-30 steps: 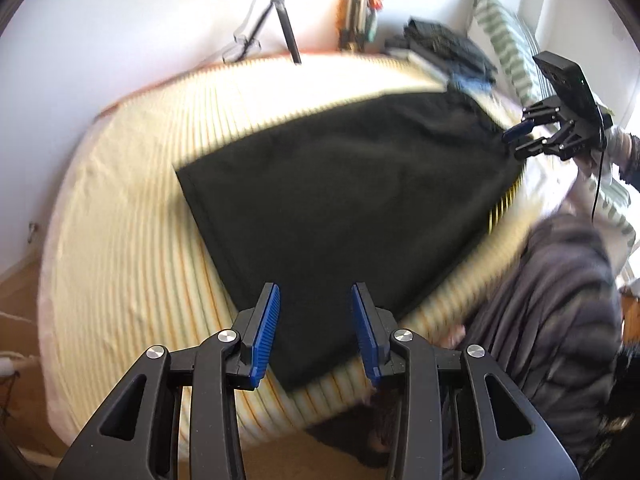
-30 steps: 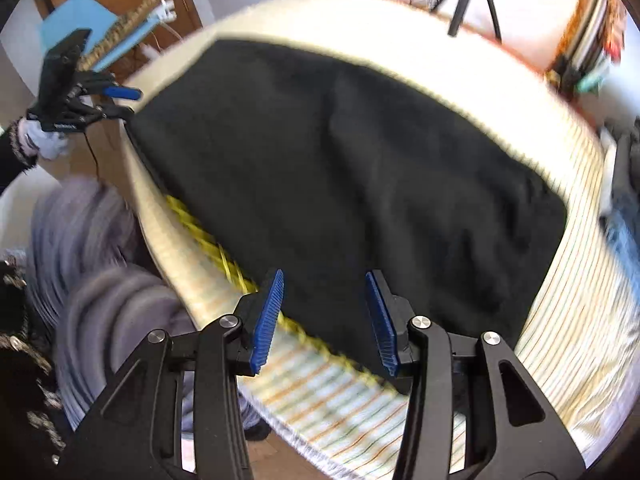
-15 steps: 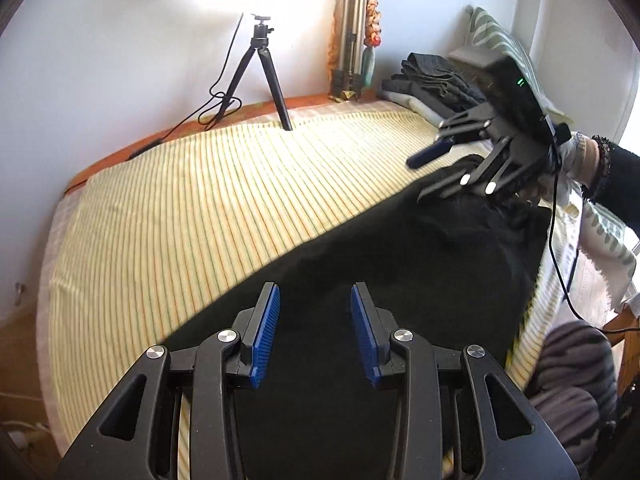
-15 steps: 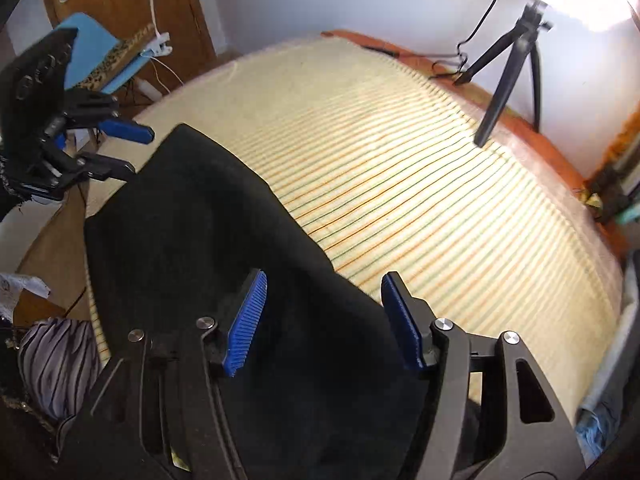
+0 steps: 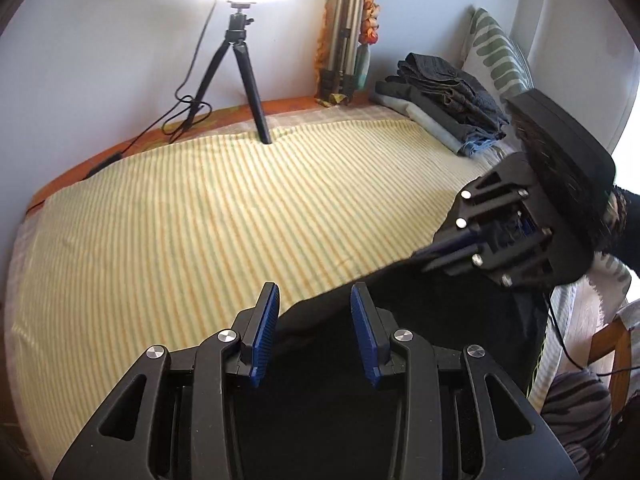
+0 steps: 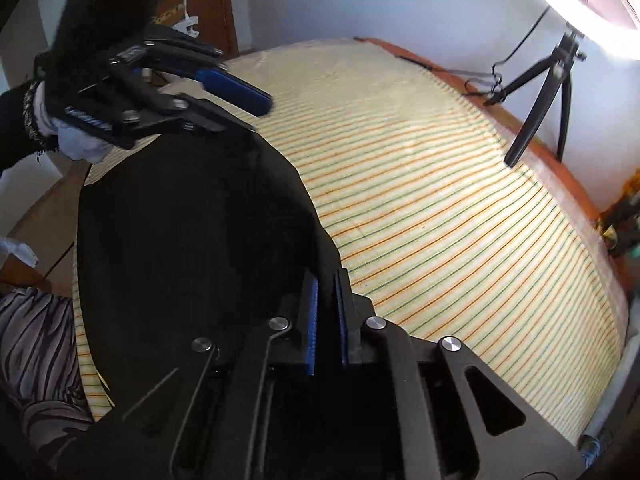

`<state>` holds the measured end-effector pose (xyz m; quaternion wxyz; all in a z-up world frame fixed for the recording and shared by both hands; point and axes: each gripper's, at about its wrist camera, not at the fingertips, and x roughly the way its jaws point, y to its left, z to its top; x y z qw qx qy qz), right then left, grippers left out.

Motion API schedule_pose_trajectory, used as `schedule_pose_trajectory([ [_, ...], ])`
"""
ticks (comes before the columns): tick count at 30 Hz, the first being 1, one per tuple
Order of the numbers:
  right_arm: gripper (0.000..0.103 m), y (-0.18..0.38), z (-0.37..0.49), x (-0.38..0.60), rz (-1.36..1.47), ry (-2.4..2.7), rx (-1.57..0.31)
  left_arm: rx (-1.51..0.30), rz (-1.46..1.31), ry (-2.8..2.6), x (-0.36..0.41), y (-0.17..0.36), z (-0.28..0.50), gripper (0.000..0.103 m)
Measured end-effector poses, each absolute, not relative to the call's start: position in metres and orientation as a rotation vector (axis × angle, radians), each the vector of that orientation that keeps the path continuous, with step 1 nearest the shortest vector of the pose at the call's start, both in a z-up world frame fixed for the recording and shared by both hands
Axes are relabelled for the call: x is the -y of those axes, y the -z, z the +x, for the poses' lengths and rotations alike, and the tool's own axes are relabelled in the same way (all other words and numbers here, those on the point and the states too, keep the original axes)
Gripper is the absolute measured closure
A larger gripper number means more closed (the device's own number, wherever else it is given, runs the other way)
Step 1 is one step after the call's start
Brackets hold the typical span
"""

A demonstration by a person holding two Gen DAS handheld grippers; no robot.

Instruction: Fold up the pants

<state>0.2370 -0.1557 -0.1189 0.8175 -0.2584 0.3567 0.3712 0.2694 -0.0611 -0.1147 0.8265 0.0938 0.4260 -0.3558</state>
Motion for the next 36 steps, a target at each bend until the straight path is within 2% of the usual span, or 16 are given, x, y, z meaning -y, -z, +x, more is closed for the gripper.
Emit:
schedule_pose_trajectory([
  [5, 0.094, 0.126, 0.203, 0.154, -0.600, -0.812, -0.701, -0.956, 0.184, 0.794, 0.066, 0.124, 0.267, 0.068],
  [15, 0.093, 0.136, 0.190, 0.162, -0.562, -0.869, -0.796, -1.006, 0.343, 0.824, 0.064, 0.152, 0.212, 0.068],
  [16, 0.087, 0.133, 0.191, 0.164, -0.543, -0.878, -0.802, -0.994, 0.363, 0.832, 0.065, 0.151, 0.206, 0.068],
  [17, 0.075, 0.128, 0.194, 0.167, -0.506, -0.893, -0.811, -0.988, 0.375, 0.840, 0.066, 0.151, 0.202, 0.068],
  [18, 0.066, 0.122, 0.199, 0.171, -0.446, -0.908, -0.817, -0.987, 0.387, 0.846, 0.067, 0.152, 0.197, 0.068],
  [19, 0.049, 0.117, 0.209, 0.174, -0.391, -0.911, -0.814, -0.986, 0.393, 0.848, 0.068, 0.154, 0.195, 0.068],
  [20, 0.043, 0.112, 0.215, 0.178, -0.334, -0.908, -0.808, -0.983, 0.396, 0.848, 0.068, 0.155, 0.194, 0.068],
  [23, 0.043, 0.109, 0.238, 0.177, -0.234, -0.915, -0.851, -0.978, 0.370, 0.848, 0.066, 0.154, 0.196, 0.068],
  [28, 0.043, 0.141, 0.270, 0.158, -0.249, -0.888, -1.032, -0.962, 0.378, 0.854, 0.065, 0.155, 0.195, 0.068],
  [30, 0.043, 0.147, 0.271, 0.158, -0.227, -0.899, -1.046, -0.958, 0.377, 0.856, 0.064, 0.155, 0.194, 0.068],
  [31, 0.048, 0.146, 0.272, 0.159, -0.211, -0.912, -1.046, -0.955, 0.377, 0.856, 0.064, 0.155, 0.193, 0.068],
  [32, 0.064, 0.145, 0.270, 0.160, -0.181, -0.939, -1.052, -0.951, 0.383, 0.853, 0.063, 0.153, 0.192, 0.068],
  [34, 0.083, 0.139, 0.261, 0.161, -0.176, -0.955, -1.035, -0.930, 0.395, 0.824, 0.057, 0.147, 0.190, 0.068],
  [36, 0.088, 0.130, 0.248, 0.160, -0.222, -0.959, -0.987, -0.905, 0.378, 0.795, 0.046, 0.137, 0.189, 0.068],
])
